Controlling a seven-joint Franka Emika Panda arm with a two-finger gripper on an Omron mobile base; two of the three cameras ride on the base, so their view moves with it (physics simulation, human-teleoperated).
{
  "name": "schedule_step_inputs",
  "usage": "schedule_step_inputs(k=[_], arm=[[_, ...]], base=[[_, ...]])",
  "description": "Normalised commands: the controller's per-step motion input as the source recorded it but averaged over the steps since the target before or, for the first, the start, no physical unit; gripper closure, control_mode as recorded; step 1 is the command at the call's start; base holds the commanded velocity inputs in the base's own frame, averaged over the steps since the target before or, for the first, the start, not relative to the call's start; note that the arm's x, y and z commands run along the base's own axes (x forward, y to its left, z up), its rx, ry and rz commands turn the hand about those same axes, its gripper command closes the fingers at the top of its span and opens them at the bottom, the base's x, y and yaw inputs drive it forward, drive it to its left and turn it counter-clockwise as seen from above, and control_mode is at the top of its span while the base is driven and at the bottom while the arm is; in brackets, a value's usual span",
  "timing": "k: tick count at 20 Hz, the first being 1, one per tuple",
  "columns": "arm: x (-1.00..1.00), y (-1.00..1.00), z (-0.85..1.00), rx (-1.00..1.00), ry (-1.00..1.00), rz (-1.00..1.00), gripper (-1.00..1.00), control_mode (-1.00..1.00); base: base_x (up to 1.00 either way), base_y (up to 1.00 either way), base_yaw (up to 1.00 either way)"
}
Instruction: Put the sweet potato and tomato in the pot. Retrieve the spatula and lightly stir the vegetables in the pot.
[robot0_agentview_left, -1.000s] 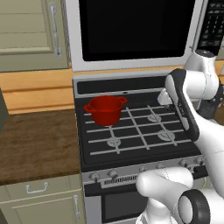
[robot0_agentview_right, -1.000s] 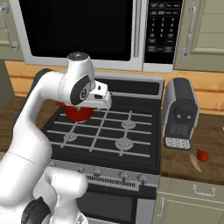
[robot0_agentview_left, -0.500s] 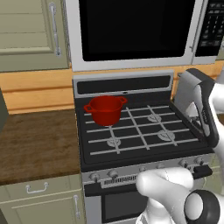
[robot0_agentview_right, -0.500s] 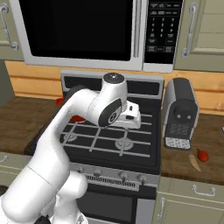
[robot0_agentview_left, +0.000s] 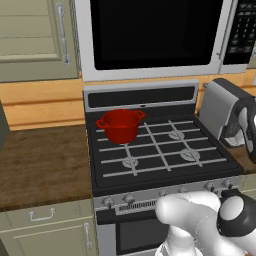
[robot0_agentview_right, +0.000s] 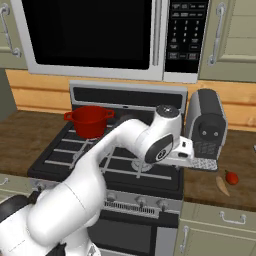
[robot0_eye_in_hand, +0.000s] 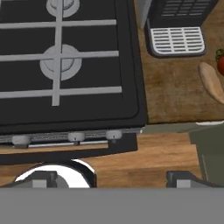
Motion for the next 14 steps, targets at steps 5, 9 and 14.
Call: schedule_step_inputs(k=[5,9,14], arm=[[0.13,-0.95,-0.26,0.00,0.07,-0.06,-1.00,-1.00],[0.21,-0.86,-0.19,0.00,0.05,-0.04,-1.00,-1.00],[0.30,-0.72,-0.29,0.00,0.09,-0.05,-1.00,-1.00]], base=[[0.00,0.00,0.00],[0.00,0.00,0.00],[0.00,0.00,0.00]])
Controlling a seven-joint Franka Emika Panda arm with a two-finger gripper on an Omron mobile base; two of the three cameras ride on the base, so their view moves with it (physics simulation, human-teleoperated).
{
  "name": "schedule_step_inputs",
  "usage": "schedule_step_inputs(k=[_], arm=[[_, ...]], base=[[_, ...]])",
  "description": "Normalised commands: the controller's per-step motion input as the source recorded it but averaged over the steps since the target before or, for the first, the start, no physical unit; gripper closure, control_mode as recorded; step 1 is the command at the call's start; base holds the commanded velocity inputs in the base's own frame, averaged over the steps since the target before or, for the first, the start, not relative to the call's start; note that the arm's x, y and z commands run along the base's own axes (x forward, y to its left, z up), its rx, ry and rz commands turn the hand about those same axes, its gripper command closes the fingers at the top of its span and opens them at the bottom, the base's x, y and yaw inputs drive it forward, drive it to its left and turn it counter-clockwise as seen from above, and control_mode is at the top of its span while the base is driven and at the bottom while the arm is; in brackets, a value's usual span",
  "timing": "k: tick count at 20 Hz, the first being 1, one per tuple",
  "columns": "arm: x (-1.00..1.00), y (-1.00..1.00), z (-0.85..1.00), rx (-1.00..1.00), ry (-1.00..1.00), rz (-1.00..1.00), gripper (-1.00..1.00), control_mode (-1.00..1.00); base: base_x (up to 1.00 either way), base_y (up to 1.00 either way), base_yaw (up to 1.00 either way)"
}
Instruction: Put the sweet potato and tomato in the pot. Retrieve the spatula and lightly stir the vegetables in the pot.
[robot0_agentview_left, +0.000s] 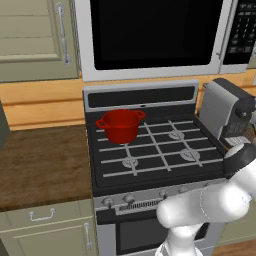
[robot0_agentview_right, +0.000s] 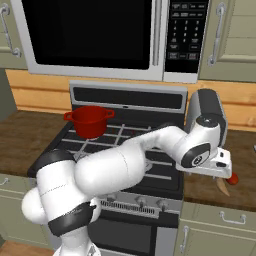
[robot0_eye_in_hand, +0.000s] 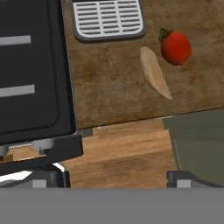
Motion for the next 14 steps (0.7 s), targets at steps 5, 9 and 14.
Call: schedule_step_inputs(k=[5,9,14], arm=[[0.35,-0.49,-0.46,0.00,0.07,-0.05,-1.00,-1.00],[0.34,-0.45,-0.51,0.00,0.05,-0.03,-1.00,-1.00],[0.34,-0.51,-0.36,0.00,0.01,-0.01,-1.00,-1.00]], base=[[0.00,0.00,0.00],[0.00,0.00,0.00],[0.00,0.00,0.00]])
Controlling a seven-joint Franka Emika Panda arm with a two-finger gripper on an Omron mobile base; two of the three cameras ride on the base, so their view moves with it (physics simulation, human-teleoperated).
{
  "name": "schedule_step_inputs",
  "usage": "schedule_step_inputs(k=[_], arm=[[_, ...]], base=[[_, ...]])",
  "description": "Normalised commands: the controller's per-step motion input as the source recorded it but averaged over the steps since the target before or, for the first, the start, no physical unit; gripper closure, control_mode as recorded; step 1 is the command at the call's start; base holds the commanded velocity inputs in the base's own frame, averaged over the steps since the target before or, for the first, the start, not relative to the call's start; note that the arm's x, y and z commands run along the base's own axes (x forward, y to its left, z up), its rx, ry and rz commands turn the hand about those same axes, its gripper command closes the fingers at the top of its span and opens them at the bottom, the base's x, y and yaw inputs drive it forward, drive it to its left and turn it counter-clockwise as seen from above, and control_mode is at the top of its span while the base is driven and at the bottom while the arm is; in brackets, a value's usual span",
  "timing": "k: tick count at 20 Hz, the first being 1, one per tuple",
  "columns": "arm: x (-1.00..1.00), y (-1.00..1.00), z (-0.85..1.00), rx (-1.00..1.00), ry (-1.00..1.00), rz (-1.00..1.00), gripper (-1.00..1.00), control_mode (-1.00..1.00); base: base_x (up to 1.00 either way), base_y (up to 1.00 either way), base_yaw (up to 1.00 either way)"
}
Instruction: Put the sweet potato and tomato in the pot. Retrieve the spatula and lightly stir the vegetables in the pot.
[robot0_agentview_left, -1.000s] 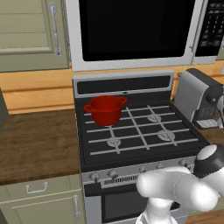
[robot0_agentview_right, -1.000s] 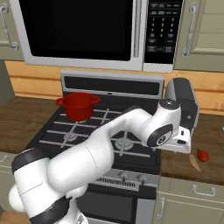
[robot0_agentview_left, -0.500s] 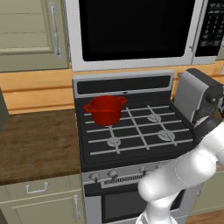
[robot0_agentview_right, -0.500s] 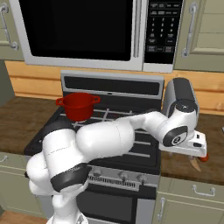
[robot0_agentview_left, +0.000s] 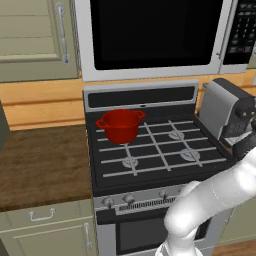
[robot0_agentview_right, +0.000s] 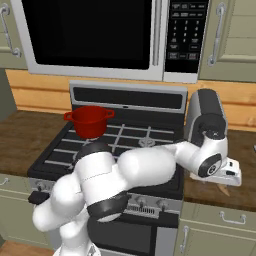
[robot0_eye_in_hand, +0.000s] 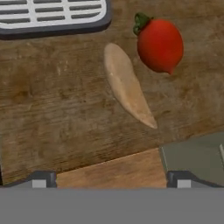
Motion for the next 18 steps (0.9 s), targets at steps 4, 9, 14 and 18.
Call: schedule_step_inputs(k=[4,9,14,18], arm=[[0.40,-0.53,-0.24,0.01,0.00,0.00,-1.00,-1.00],[0.30,-0.23,-0.33,0.01,0.03,0.00,-1.00,-1.00],[0.24,-0.01,-0.41,0.01,0.02,0.00,-1.00,-1.00],[0.32,-0.24,-0.26,0.01,0.00,0.00,-1.00,-1.00]], base=[[0.00,0.00,0.00],[0.00,0.00,0.00],[0.00,0.00,0.00],[0.00,0.00,0.00]])
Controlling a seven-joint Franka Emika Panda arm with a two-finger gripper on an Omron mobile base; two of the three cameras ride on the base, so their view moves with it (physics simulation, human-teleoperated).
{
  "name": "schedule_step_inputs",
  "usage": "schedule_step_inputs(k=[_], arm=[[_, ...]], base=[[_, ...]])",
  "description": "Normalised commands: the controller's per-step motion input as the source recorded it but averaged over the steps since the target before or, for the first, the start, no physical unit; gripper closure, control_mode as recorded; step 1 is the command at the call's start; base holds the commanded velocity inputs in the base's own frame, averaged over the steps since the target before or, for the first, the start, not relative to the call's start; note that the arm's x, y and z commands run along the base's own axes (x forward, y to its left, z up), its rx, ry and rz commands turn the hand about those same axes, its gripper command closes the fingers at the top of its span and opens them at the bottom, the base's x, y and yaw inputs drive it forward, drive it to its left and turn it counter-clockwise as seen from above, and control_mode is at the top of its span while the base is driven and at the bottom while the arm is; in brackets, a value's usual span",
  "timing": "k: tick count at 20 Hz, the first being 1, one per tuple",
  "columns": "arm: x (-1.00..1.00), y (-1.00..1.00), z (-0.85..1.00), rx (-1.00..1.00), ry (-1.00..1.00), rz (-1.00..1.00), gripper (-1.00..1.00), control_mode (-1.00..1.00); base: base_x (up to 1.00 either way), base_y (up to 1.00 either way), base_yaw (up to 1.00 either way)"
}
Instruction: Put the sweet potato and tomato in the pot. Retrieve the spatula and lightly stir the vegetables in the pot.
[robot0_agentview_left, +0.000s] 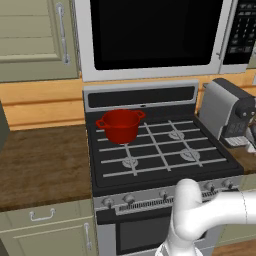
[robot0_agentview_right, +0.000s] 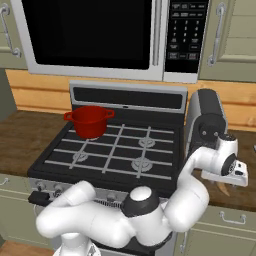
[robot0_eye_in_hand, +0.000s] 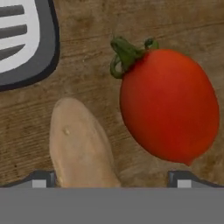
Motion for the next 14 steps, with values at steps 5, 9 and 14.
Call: schedule_step_inputs(k=[5,9,14], arm=[[0.23,-0.07,-0.43,0.05,0.03,0.00,-1.00,-1.00],[-0.01,0.00,-0.29,0.02,0.00,0.00,1.00,-1.00],[-0.28,0.00,0.04,0.00,-0.02,-0.01,1.00,-1.00]], base=[[0.00,0.00,0.00],[0.00,0.00,0.00],[0.00,0.00,0.00]])
